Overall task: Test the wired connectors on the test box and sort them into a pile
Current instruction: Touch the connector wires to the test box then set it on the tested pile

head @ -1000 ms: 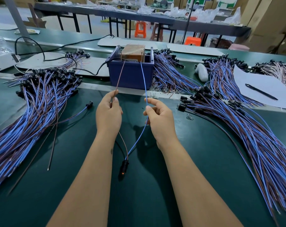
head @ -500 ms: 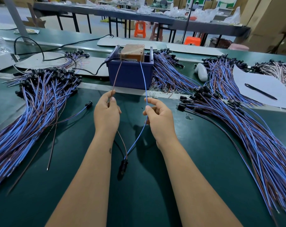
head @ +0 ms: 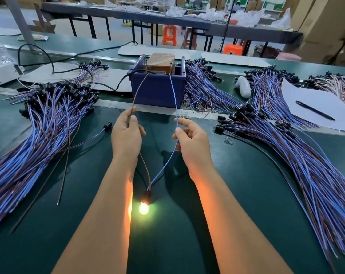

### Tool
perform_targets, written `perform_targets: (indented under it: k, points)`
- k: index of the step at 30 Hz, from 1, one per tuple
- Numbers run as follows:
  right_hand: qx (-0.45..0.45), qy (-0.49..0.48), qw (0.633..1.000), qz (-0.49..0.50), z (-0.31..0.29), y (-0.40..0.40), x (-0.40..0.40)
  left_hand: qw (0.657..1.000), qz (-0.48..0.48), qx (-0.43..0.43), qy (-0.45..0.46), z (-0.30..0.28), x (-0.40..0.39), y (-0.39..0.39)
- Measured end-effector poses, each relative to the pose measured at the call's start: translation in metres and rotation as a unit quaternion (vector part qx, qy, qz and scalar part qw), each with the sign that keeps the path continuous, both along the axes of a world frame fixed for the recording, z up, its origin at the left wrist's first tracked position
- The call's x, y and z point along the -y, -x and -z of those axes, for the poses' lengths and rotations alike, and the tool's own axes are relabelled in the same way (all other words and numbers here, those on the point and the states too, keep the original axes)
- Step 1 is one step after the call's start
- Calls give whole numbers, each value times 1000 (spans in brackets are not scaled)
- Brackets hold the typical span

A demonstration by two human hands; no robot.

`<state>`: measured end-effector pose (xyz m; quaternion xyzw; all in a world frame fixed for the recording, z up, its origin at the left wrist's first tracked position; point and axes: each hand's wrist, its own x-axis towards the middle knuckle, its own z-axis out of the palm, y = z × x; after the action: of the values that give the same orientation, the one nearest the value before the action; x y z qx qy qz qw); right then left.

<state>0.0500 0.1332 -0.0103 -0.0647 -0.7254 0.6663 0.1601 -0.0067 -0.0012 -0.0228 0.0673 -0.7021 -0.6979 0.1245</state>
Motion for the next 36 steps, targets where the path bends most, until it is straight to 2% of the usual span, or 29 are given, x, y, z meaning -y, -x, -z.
perform_targets:
  k: [10, 13, 17, 20, 23, 26, 28, 29, 31, 34, 35, 36]
  points:
    - [-10, 8, 1000, 7, 1, 1, -1, 998, 16, 29, -59, -7, 5, -2]
    - [-22, -7, 1000, 3, -1, 0, 2, 993, 70, 65, -64, -16, 1, -10]
    - [-29, -51, 997, -45, -2, -3, 9, 974, 193, 78, -90, -25, -14, -27]
    - [-39, -38, 996, -74, 0, -3, 9, 976, 194, 79, -56, -27, -18, -33]
    - [-31, -32, 993, -106, 2, -3, 4, 958, 184, 105, -194, -29, -8, -28]
    - [-32, -180, 976, -123, 9, -2, 6, 935, 172, 85, -297, -28, -1, -23]
    - [-35, -215, 964, -151, 10, -3, 11, 929, 157, 67, -329, -26, -3, -23]
    - [-55, -172, 969, -169, 8, -5, 13, 923, 148, 65, -349, -25, -4, -23]
    - [-102, -15, 979, -174, 4, -6, 11, 914, 136, 71, -376, -25, -7, -23]
    - [-101, 112, 985, -80, -4, -4, 2, 908, 143, 54, -389, -25, -6, -25]
    - [-95, 142, 984, -51, -6, -4, -2, 918, 152, 29, -364, -25, -7, -26]
    - [-92, 180, 979, -30, -8, -2, -7, 941, 161, -6, -298, -25, -10, -30]
